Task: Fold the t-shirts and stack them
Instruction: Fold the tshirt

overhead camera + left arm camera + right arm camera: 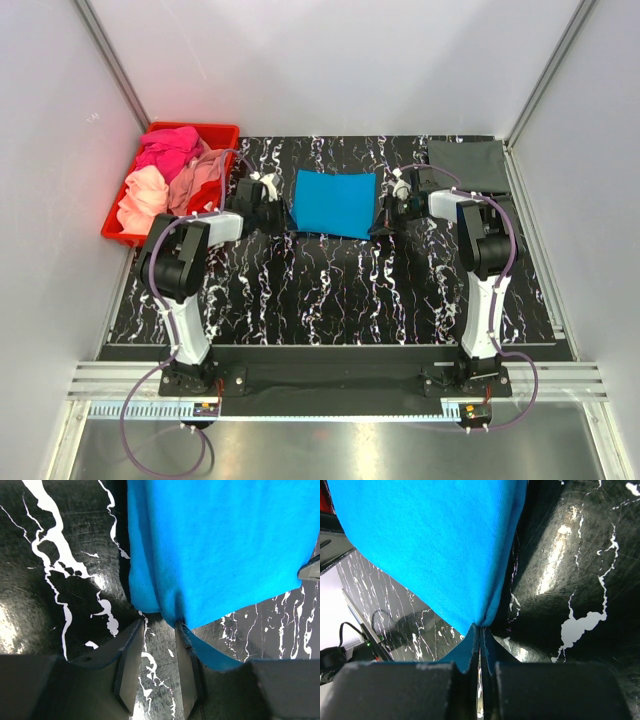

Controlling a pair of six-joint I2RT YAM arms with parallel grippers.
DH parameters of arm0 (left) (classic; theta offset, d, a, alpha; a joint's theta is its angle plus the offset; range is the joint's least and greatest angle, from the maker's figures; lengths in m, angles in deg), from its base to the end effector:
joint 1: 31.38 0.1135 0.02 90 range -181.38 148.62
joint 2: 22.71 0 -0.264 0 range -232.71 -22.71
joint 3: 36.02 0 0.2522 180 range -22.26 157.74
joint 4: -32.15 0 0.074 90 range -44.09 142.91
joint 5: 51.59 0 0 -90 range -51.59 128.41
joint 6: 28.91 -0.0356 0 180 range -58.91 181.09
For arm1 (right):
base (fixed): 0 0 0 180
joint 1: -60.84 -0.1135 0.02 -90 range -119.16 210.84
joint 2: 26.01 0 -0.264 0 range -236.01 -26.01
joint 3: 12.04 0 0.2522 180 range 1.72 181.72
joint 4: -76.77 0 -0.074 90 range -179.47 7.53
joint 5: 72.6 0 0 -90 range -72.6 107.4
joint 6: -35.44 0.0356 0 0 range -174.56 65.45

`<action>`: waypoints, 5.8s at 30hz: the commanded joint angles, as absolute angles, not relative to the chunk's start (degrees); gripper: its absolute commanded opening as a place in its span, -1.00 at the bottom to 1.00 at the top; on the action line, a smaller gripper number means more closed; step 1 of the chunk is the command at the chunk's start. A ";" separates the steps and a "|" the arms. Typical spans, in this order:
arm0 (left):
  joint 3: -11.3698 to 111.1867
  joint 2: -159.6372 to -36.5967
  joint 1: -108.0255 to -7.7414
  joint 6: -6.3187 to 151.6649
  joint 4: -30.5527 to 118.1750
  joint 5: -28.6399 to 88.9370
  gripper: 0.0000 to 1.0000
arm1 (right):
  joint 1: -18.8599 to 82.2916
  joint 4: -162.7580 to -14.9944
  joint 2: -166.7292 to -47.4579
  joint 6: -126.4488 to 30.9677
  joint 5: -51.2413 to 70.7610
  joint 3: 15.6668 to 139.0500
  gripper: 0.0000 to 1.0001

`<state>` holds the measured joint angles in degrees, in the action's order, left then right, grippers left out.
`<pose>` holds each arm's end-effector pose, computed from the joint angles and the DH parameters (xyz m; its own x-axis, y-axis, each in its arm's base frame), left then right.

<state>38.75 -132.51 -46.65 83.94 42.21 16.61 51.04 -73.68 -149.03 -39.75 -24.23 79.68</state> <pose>0.3742 -0.1159 0.1413 -0.8228 -0.1491 -0.5485 0.1931 0.8342 -0.5165 0.4181 0.0962 0.1160 -0.9460 0.0305 -0.3226 -0.2113 0.6968 0.6854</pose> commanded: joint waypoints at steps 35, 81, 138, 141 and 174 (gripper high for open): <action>38.30 -131.34 -47.03 80.87 37.04 14.33 -0.43 | 52.93 -70.57 -149.76 -42.69 -25.23 81.70 -1.00; 32.05 -127.83 -46.50 86.67 26.31 12.57 -0.45 | 52.93 -70.84 -150.29 -42.07 -25.49 81.62 -1.00; 42.96 -127.75 -46.68 76.82 51.45 26.55 -0.86 | 53.72 -71.02 -145.37 -42.60 -25.05 78.89 -1.00; 42.25 -125.03 -46.68 77.88 51.71 26.28 -0.24 | 53.72 -69.70 -145.28 -42.60 -25.67 79.42 -0.88; 82.24 -158.76 -43.52 89.92 38.45 5.89 -0.05 | 55.74 -81.55 -171.29 -22.59 -32.69 116.87 -0.67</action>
